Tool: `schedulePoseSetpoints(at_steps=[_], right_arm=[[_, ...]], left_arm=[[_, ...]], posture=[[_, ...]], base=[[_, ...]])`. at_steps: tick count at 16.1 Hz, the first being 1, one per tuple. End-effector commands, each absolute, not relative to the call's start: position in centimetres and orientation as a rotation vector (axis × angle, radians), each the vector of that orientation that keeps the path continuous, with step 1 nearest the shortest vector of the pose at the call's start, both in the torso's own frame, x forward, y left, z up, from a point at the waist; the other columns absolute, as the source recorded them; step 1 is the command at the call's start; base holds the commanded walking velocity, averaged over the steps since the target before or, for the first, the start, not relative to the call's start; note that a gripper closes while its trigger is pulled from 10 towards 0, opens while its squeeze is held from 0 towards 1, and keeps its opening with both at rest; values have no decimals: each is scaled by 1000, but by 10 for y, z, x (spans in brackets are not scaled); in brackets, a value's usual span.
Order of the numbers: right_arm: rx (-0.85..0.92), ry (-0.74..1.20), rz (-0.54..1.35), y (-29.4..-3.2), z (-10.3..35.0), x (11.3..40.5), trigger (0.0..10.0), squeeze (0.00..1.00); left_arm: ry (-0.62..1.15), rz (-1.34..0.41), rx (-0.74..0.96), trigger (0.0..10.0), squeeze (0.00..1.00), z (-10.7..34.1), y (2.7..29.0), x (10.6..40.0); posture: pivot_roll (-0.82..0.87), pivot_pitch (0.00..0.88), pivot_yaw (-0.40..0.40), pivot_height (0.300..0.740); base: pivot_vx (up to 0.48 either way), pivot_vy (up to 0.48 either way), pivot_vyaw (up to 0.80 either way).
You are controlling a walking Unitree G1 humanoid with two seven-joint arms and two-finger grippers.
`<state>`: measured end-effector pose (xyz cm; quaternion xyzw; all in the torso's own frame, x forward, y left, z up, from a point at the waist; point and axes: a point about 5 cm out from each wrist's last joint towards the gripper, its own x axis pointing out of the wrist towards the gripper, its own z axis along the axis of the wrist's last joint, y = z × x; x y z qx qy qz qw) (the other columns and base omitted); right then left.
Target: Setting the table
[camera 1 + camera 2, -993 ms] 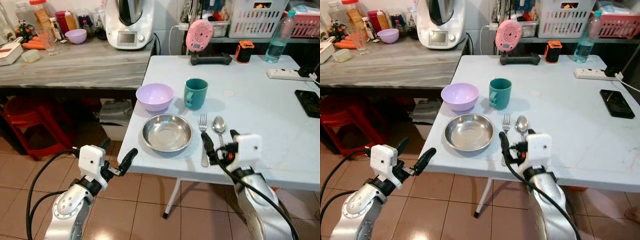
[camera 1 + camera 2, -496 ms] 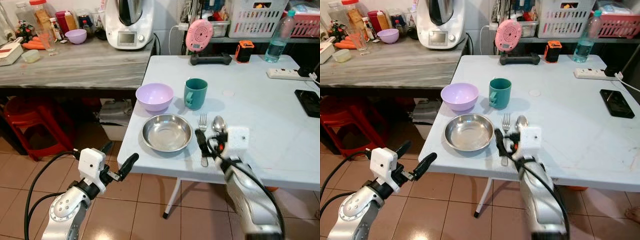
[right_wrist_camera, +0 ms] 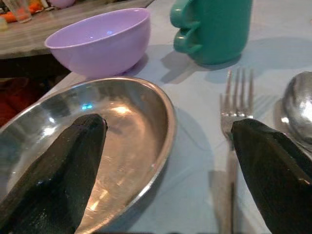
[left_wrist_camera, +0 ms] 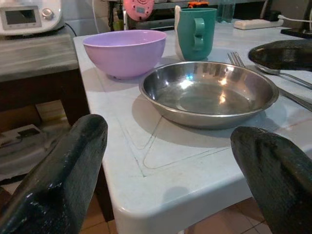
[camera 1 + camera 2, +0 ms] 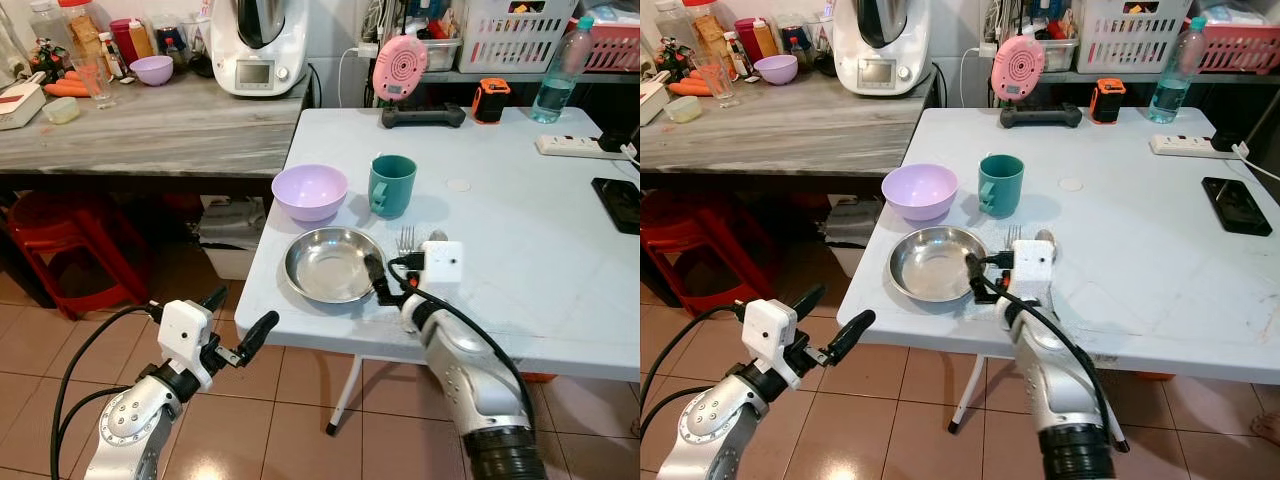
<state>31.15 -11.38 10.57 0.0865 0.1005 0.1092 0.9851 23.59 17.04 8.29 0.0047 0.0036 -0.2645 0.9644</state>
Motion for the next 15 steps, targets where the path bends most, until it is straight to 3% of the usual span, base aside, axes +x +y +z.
schedulePoseSetpoints(at_steps=[1,9,10,11,12,15], right_arm=[[196,212,244,-109,108,315,10000,0],[257,328,320,-103,94,319,10000,0],[258,328,339,-103,94,321,706,0],[257,329,340,-103,94,322,706,0],[258,329,341,-104,94,324,0,0],[278,342,342,-100,96,331,0,0]], left_arm=[[13,-547,36,10000,0,82,174,236],[-7,-604,76,10000,0,87,169,233],[-6,-605,72,10000,0,87,168,232],[-6,-606,71,10000,0,87,168,232],[-5,-609,70,10000,0,87,168,232],[-4,-615,70,10000,0,86,167,233]], posture=[[36,17,63,740],[39,14,62,740],[39,14,65,740],[39,14,65,740],[39,14,65,740],[44,10,69,740]], base=[[0,0,0],[0,0,0],[0,0,0],[0,0,0],[0,0,0],[0,0,0]])
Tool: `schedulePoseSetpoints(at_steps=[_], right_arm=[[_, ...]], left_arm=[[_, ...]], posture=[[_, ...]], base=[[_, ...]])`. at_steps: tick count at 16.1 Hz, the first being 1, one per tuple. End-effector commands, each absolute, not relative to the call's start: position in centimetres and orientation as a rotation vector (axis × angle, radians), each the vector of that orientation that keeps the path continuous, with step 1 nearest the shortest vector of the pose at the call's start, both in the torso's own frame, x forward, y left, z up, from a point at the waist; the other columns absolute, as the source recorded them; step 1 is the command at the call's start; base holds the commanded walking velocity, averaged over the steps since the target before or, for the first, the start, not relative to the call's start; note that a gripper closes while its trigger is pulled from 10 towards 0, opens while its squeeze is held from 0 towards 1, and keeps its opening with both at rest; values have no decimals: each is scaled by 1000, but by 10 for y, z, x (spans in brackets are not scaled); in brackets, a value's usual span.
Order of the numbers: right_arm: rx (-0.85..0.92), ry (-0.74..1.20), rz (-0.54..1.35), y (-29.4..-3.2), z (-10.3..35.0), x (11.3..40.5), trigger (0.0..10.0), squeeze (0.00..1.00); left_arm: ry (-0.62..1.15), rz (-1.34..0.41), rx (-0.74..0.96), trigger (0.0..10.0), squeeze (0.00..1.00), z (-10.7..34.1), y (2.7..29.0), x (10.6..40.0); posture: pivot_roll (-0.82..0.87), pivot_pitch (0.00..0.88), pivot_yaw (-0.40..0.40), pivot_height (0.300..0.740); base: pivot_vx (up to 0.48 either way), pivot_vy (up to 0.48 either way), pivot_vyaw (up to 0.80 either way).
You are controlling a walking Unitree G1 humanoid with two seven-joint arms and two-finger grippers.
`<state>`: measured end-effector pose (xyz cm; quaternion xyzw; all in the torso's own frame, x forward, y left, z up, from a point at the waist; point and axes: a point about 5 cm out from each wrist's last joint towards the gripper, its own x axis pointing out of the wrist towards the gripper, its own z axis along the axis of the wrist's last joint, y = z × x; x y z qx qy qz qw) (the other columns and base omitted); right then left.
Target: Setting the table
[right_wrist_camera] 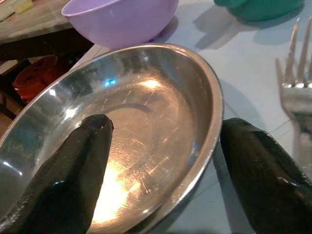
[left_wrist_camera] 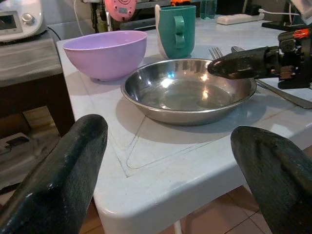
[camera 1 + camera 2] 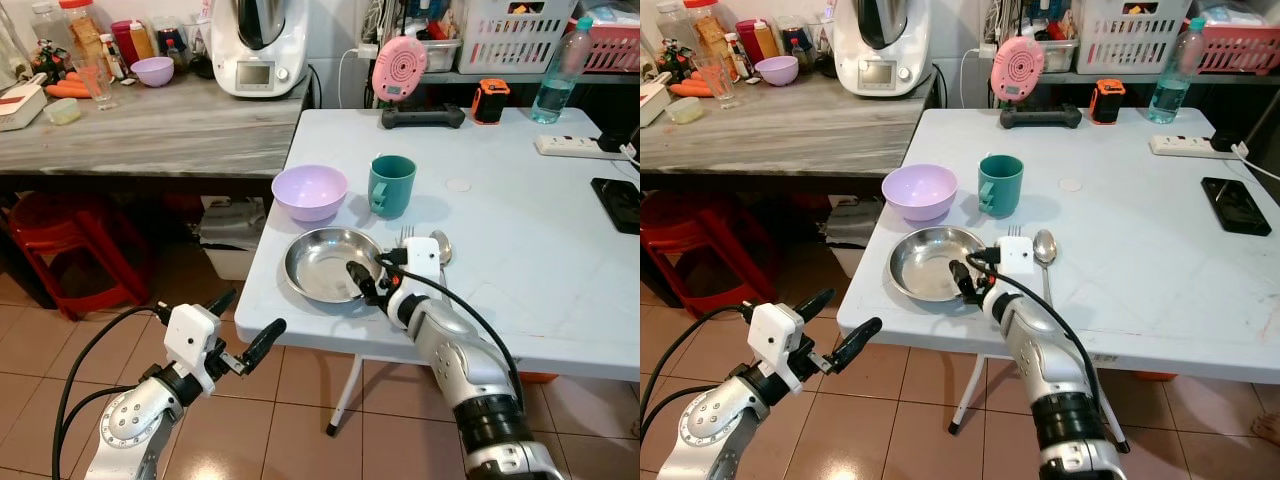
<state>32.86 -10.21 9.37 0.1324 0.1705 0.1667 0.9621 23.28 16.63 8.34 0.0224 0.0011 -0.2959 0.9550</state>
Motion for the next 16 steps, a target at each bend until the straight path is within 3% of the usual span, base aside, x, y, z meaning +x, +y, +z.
schedulePoseSetpoints(at_steps=[1,16], right_arm=[[284,350,343,-100,94,331,0,0],[365,410,255,-106,82,334,0,0]], left_arm=[[-4,-617,69,10000,0,86,167,233],[-26,-716,42,10000,0,95,157,230]], posture=[[44,10,69,740],[44,0,69,740]], base=[[0,0,0],[0,0,0]])
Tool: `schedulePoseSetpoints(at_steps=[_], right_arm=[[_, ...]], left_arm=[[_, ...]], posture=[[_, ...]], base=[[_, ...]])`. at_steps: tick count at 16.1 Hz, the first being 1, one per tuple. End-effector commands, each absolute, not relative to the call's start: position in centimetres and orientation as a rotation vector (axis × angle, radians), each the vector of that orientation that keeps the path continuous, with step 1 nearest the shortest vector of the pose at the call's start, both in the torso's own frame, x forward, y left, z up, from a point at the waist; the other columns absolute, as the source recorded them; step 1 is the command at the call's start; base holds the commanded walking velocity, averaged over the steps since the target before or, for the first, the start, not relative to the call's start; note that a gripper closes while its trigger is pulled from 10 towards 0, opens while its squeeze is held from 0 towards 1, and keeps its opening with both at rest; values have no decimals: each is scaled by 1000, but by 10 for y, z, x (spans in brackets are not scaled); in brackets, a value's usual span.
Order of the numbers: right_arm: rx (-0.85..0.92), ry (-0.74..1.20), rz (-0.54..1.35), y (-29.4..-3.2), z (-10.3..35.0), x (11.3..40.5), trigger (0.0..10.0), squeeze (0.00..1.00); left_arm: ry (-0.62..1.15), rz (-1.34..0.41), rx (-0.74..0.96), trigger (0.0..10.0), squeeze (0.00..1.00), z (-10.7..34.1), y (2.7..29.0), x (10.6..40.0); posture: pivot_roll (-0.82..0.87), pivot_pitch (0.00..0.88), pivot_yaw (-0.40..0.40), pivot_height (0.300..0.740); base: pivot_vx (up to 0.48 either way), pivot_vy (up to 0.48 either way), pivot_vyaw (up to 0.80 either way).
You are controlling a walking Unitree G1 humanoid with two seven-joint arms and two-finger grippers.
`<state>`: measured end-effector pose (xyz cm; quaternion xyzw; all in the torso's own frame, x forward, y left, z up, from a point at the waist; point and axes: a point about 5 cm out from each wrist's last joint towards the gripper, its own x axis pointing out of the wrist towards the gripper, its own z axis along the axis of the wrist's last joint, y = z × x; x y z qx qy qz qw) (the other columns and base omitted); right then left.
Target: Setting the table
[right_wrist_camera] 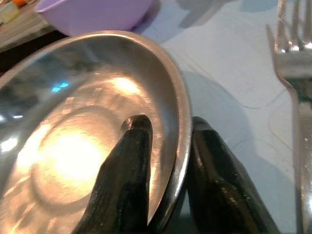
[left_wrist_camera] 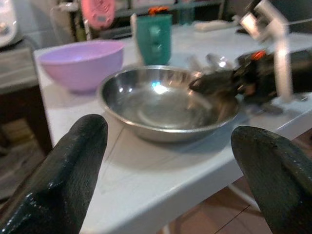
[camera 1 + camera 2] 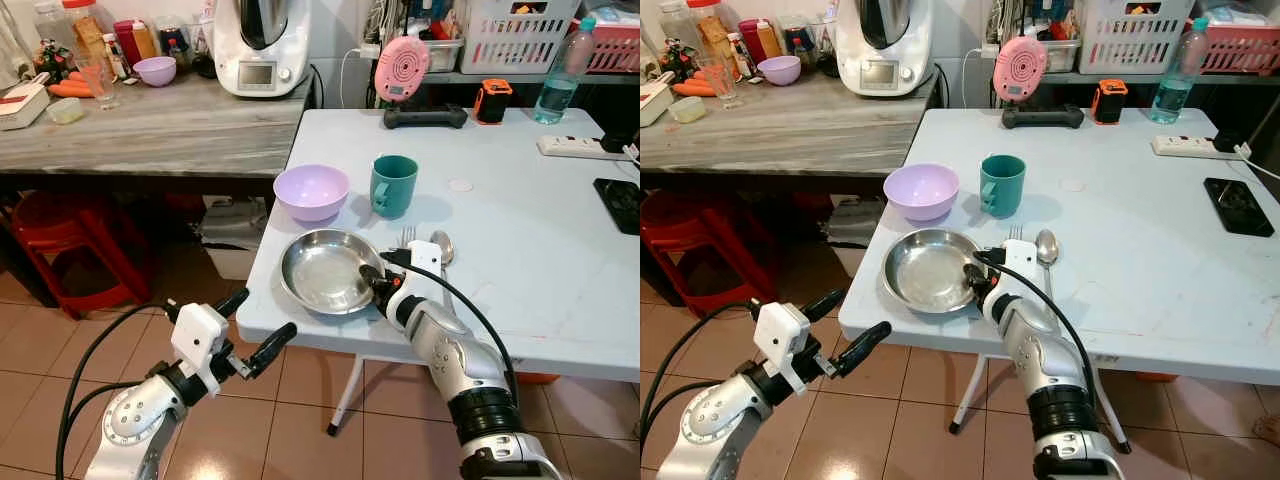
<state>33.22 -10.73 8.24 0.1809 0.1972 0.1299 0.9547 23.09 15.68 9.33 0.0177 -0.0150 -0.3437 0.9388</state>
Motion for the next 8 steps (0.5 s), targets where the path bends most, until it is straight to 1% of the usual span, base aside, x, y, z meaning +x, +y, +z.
schedulePoseSetpoints(at_steps=[1,5,8], right_arm=[[369,412,248,-106,82,334,0,0],[371,422,218,-107,79,334,0,0],[402,405,144,-113,81,337,0,0]], left_arm=[[-26,-719,42,10000,0,95,157,230],[-26,-728,23,10000,0,99,152,229],[-27,-712,27,10000,0,101,153,230]], posture=[[44,0,69,740],[42,0,65,740],[40,0,59,740]], base=[[0,0,0],[0,0,0],[0,0,0]])
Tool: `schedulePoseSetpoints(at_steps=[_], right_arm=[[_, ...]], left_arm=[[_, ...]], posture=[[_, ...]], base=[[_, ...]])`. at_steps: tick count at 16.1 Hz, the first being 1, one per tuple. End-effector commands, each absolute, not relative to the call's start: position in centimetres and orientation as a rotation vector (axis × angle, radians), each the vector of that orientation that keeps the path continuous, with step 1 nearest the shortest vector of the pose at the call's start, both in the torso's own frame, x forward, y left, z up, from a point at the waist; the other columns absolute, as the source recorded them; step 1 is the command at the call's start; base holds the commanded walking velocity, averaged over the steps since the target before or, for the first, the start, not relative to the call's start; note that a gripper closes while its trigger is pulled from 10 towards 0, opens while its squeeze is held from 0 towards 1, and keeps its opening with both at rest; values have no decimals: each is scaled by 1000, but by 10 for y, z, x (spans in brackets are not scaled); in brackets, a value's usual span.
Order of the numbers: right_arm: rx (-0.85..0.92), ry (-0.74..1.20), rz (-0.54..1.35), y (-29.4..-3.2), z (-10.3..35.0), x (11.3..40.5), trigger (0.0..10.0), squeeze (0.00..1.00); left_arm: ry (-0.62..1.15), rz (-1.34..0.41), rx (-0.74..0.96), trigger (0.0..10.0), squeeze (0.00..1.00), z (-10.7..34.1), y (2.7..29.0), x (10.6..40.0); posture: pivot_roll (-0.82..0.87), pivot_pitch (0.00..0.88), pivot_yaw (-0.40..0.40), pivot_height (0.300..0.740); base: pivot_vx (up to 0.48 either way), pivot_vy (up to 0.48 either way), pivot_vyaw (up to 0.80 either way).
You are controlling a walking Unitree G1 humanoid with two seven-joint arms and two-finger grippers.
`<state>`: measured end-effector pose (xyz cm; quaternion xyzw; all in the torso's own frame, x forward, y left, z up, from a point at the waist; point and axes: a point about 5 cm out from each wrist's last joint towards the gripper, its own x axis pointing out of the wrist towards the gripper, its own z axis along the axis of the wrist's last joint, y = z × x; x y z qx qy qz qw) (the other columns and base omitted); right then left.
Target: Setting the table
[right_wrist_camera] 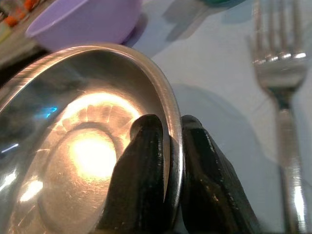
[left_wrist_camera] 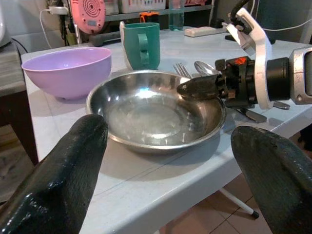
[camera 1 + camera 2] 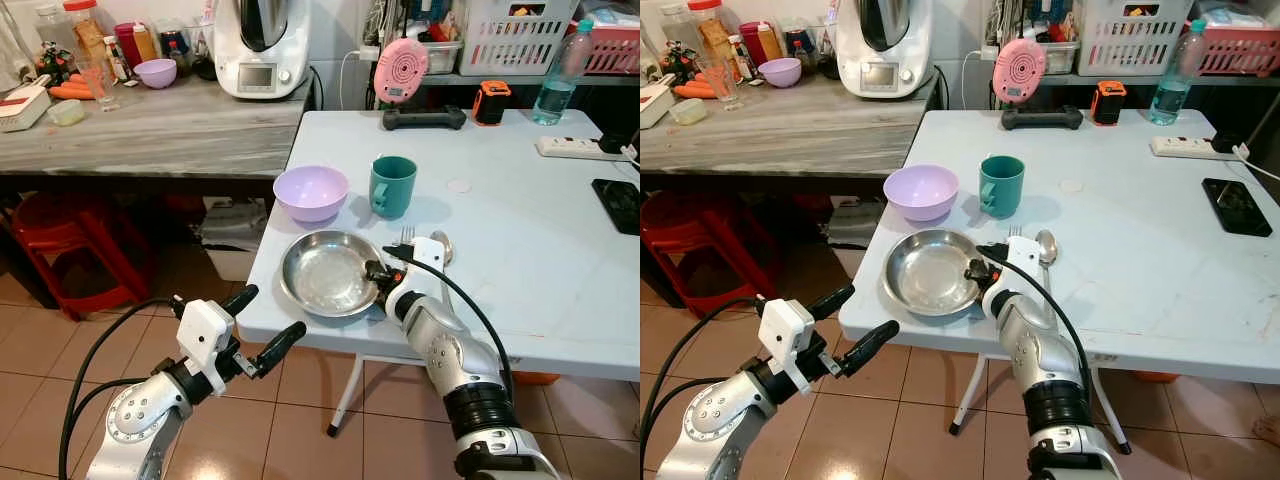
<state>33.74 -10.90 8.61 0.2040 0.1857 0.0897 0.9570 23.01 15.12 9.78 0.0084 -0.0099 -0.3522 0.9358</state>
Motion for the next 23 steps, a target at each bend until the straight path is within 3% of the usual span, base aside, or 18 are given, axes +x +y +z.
schedulePoseSetpoints(at_steps=[1,6,9,10,11,15,23], right_arm=[[409,399,134,-114,82,337,0,0],[535,271,44,-119,107,338,0,0],[534,159,26,-121,121,333,0,0],[526,113,40,-121,126,331,3725,0],[513,71,49,-122,131,327,10000,0],[402,-29,34,-129,141,311,10000,0],[312,-85,-6,-144,147,287,10000,0]], left_arm=[[-27,-707,29,10000,0,101,153,231],[10,-452,23,10000,0,95,171,250],[25,-386,-6,10000,0,88,172,258],[24,-375,-16,10000,0,87,172,260],[24,-363,-35,10000,0,86,171,263],[11,-323,-64,10000,0,85,172,273],[-5,-265,-99,10000,0,85,173,283]], posture=[[40,0,59,740],[41,0,45,740],[35,0,35,740],[35,0,34,740],[30,0,31,740],[24,0,28,740],[3,0,32,740]], base=[[0,0,0],[0,0,0],[0,0,0],[0,0,0],[0,0,0],[0,0,0],[0,346,-528]])
